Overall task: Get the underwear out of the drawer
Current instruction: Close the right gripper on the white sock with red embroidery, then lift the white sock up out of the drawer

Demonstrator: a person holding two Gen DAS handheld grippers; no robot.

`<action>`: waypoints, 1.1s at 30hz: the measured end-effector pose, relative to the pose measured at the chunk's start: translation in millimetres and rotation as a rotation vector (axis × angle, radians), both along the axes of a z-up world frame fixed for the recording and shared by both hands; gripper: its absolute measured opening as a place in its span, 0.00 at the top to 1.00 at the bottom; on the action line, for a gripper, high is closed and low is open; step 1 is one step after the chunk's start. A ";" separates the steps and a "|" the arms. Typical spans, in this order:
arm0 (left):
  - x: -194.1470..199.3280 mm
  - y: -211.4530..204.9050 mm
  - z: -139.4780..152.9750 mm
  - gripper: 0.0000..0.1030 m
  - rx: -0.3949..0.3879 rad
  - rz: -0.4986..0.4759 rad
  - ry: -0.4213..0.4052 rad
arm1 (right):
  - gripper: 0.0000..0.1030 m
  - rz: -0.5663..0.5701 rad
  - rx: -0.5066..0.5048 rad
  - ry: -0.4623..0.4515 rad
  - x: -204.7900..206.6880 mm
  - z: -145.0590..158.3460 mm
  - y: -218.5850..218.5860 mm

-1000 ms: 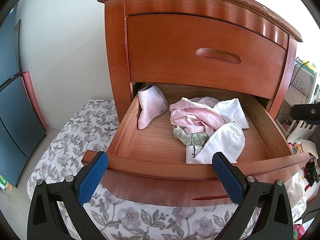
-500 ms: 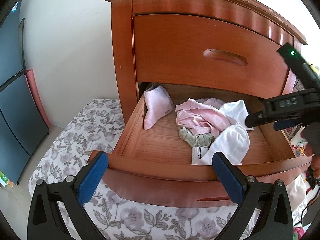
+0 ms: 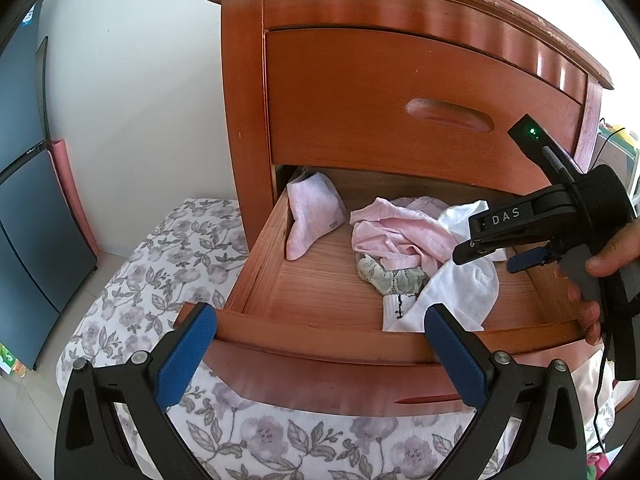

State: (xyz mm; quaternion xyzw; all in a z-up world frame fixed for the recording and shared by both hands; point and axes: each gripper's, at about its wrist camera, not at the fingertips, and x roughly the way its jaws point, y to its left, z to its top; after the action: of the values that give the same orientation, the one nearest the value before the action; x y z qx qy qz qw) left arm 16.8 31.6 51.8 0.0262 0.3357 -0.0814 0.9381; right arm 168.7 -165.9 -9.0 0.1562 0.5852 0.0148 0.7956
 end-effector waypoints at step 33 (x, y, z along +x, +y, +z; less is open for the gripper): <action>2.4 0.3 -1.8 0.00 -0.003 -0.001 -0.007 | 0.89 0.027 0.012 -0.074 -8.0 2.0 7.5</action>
State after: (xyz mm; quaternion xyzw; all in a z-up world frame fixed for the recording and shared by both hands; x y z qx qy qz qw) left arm 19.2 31.9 49.9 0.0250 0.3320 -0.0822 0.9394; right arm 160.7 -158.4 -7.0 0.1523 0.5572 0.0346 0.8156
